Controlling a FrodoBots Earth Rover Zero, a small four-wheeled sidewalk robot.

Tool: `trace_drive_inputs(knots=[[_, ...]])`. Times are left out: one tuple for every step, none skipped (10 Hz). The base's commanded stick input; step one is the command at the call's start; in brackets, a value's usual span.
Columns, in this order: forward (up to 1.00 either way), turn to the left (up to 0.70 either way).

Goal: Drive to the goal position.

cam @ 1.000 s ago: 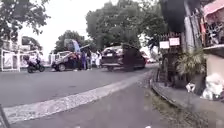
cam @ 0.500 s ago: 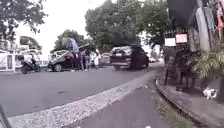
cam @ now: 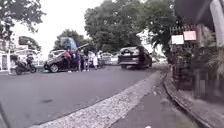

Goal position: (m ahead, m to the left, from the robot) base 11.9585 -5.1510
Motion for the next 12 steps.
trace_drive_inputs(knots=[[1.00, 0.00], [1.00, -0.03], [1.00, -0.02], [1.00, -0.02], [1.00, -0.08], [1.00, -0.37], [1.00, -0.38], [1.00, -0.05], [1.00, 0.00], [1.00, 0.00], [1.00, 0.00], [1.00, 0.00]])
